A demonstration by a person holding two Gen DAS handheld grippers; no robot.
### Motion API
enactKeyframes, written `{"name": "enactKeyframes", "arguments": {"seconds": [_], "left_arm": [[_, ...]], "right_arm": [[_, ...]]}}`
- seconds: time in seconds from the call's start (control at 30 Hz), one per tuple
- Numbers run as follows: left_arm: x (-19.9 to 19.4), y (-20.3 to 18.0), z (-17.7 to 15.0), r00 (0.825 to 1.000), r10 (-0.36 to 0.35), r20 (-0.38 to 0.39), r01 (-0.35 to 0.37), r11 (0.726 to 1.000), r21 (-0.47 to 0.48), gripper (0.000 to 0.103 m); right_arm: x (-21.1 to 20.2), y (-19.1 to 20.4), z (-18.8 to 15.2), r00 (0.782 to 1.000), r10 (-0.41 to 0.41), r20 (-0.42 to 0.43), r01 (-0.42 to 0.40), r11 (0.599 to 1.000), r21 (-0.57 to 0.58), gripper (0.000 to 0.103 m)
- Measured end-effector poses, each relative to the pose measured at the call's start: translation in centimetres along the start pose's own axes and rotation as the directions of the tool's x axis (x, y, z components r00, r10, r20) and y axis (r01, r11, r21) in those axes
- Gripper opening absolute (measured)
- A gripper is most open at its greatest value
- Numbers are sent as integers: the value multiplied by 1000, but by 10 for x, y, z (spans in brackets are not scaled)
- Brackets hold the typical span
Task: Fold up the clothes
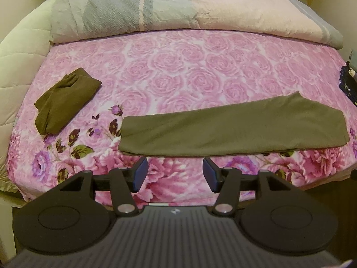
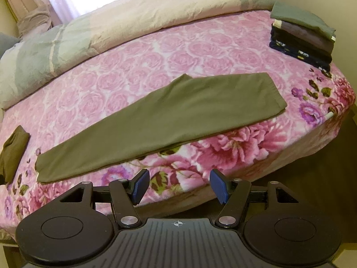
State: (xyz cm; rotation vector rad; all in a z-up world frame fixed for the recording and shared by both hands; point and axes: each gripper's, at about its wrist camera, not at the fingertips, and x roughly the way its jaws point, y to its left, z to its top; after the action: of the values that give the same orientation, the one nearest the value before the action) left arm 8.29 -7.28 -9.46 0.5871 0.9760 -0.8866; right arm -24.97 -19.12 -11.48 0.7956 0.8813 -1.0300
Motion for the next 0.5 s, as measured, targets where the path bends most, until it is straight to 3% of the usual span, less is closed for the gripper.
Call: {"name": "enactKeyframes", "arguments": {"seconds": [0.5], "left_arm": [[1,-17,8,999,36,-14,-36,999,-13,52]], "right_arm": [[17,-7,14,998,46,-45,-47,999,-20,63]]}}
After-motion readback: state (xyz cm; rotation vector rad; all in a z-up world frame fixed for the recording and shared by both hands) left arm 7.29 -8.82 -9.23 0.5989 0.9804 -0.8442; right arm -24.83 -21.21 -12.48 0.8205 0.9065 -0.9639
